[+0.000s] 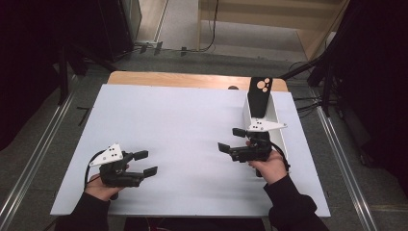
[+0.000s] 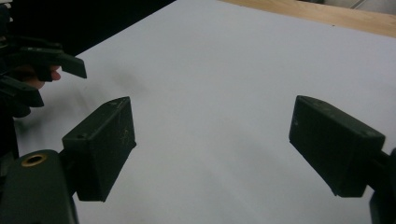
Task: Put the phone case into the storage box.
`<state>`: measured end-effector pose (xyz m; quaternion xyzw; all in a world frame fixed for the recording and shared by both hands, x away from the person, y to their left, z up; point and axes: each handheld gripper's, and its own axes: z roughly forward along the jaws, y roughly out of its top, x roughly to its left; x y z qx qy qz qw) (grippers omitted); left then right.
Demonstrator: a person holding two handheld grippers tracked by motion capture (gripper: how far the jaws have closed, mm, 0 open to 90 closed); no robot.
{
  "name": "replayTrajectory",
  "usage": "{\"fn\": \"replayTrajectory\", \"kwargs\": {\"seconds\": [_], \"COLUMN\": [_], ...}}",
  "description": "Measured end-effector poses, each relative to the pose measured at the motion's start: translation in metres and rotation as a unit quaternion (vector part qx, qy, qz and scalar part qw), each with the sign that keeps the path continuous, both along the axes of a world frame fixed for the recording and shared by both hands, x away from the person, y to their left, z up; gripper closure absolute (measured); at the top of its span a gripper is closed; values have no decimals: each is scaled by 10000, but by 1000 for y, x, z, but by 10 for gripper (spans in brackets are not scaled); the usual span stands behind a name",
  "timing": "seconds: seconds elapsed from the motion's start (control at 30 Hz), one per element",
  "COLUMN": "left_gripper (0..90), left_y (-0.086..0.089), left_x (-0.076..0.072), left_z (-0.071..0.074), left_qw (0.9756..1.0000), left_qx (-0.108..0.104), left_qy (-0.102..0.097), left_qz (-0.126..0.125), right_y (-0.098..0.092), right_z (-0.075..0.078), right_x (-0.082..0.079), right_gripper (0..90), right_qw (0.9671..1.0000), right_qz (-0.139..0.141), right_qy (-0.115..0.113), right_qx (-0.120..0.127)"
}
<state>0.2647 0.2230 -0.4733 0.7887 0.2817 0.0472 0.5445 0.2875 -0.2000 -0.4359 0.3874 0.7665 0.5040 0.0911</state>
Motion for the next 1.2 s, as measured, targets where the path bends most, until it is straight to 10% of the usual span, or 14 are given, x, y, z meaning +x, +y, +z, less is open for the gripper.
{"fn": "replayTrajectory", "kwargs": {"seconds": [1.2], "left_gripper": [261], "left_y": [0], "left_x": [0], "left_z": [0], "left_qw": [10000], "left_qx": [4], "left_qy": [-15], "left_qz": [-5], "right_y": [-9], "right_z": [-23], "right_x": [-43], "right_gripper": [211], "right_qw": [9943], "right_qz": [899], "right_qy": [197], "right_qx": [-535]}}
